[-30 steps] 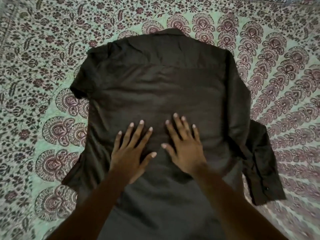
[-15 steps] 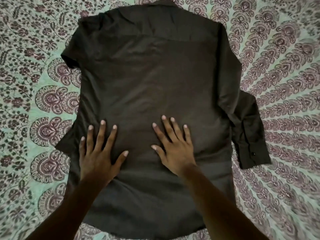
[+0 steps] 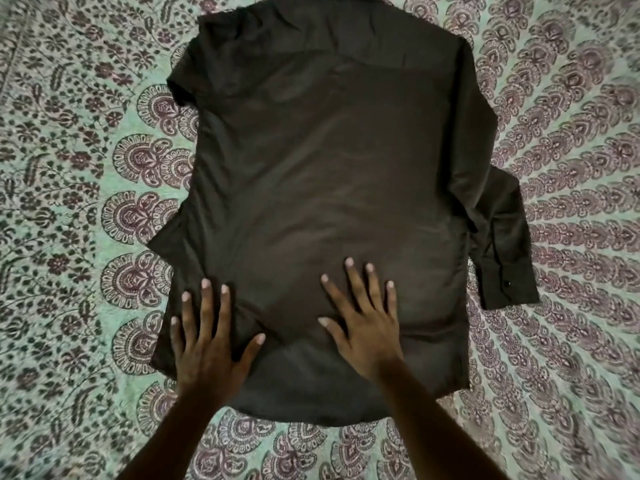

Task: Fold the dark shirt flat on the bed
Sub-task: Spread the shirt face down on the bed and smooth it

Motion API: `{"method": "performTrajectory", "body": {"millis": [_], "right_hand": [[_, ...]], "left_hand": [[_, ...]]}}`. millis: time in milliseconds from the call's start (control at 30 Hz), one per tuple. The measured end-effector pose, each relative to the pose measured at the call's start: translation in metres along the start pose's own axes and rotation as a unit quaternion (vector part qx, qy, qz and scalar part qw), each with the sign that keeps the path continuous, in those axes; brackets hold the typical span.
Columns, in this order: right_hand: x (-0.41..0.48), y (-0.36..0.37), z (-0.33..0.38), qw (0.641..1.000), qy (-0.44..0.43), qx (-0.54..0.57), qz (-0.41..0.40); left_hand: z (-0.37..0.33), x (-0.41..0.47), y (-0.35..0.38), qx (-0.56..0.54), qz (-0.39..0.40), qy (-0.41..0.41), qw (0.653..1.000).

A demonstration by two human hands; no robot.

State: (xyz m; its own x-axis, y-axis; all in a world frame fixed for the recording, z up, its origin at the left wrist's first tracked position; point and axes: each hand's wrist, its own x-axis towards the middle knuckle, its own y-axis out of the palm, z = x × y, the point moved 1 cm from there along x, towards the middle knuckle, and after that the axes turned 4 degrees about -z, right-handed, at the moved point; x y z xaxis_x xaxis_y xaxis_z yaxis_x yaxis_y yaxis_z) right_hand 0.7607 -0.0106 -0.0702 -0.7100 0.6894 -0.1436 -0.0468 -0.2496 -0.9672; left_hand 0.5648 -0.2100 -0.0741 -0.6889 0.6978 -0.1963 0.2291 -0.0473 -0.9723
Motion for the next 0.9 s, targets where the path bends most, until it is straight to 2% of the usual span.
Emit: {"method": "performTrajectory", "body": {"millis": [33,133,200,267,333,400,467,567,700,833,900], "right_hand": [[-0.014,0.005,-0.001,1.000,0.021,-0.017,0.005],[-0.056,0.007,-0.016,0.976,0.214,-0.031,-0.008],[-0.076,0.004,-0.024,0.955,0.298,-0.019,-0.003],[-0.080,0.004,-0.021,0.942,0.335,0.006,0.000],[-0.069,0.002,-0.007,0.940,0.339,0.027,-0.020],[-0.048,0.000,0.017,0.961,0.272,0.024,-0.031],[-0.023,-0.002,0.045,0.987,0.153,0.030,-0.034],[0.017,-0.004,0.093,0.998,-0.037,0.040,-0.013],[0.043,0.012,0.125,0.970,-0.238,-0.005,0.054],[0.018,0.031,0.119,0.935,-0.336,-0.066,0.097],[0.002,0.029,0.119,0.917,-0.383,-0.066,0.092]], "left_hand": [[0.006,-0.009,0.002,-0.002,0.009,-0.003,1.000],[0.025,-0.034,0.001,-0.011,0.033,-0.003,0.999],[0.029,-0.045,-0.006,-0.024,0.045,-0.010,0.999],[0.025,-0.038,-0.016,-0.063,0.037,-0.054,0.996],[0.018,-0.018,-0.030,-0.117,-0.008,-0.130,0.984],[0.023,0.009,-0.035,-0.157,-0.044,-0.220,0.962],[0.040,0.033,-0.034,-0.187,-0.052,-0.282,0.939],[0.063,0.039,-0.037,-0.269,-0.090,-0.246,0.927],[0.077,0.026,-0.042,-0.285,-0.090,-0.207,0.932],[0.086,0.018,-0.041,-0.287,-0.059,-0.189,0.937],[0.082,0.011,-0.045,-0.228,-0.076,-0.160,0.957]]}}
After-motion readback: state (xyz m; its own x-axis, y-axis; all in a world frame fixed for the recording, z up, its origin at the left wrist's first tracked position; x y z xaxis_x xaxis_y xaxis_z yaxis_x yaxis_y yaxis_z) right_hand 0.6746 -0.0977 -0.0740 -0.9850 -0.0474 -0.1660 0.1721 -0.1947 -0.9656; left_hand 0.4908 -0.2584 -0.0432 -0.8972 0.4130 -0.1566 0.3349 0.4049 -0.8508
